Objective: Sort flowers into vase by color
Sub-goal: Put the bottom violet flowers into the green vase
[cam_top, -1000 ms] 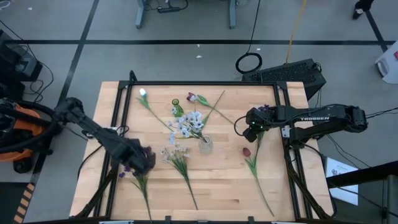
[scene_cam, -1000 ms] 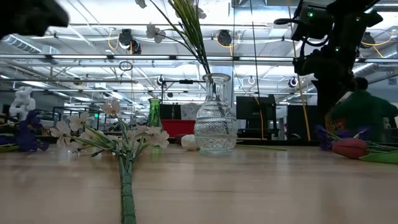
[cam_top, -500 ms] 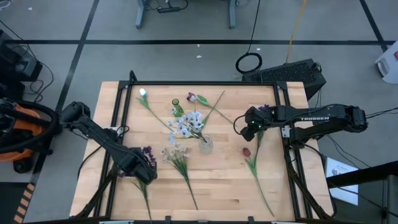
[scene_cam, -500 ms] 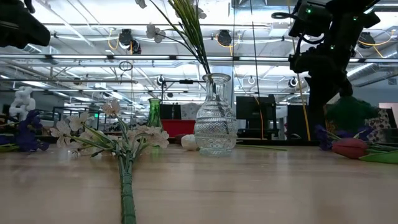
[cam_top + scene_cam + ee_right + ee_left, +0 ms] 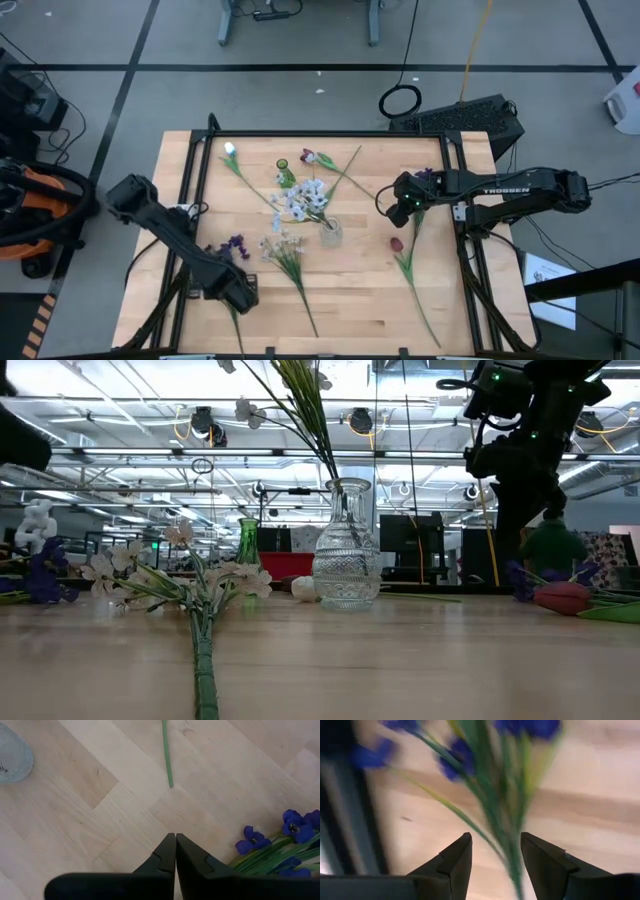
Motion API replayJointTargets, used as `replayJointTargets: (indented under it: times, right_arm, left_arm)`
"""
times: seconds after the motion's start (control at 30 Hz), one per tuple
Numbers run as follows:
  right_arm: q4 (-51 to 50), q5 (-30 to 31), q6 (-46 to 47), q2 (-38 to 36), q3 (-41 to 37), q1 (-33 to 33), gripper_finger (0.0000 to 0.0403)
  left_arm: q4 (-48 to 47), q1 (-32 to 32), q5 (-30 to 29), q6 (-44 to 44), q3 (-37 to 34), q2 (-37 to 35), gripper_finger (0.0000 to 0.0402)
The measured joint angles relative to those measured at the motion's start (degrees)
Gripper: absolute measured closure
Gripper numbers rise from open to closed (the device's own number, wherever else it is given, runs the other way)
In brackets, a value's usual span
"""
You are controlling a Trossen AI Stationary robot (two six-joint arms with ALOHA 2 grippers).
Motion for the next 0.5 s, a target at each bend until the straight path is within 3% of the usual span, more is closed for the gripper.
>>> replayJointTargets:
  times: [0.17, 0.3, 0.5]
  right_arm:
    - [-0.04, 0.01, -1.25, 0.00, 0.00, 0.00, 0.0399]
    - [-0.04, 0.01, -1.38, 0.00, 0.00, 0.00, 0.0399]
    - [-0.09, 0.01, -2.78, 0.00, 0.00, 0.00, 0.0399]
  left_arm:
    - [7.43, -0.02, 0.35, 0.02, 0.02, 4.28, 0.0226]
    - [7.61, -0.49, 3.60, -0.41, 0.02, 7.31, 0.0226]
    - [6.83, -0.73, 3.56, -0.06, 0.41, 9.70, 0.0226]
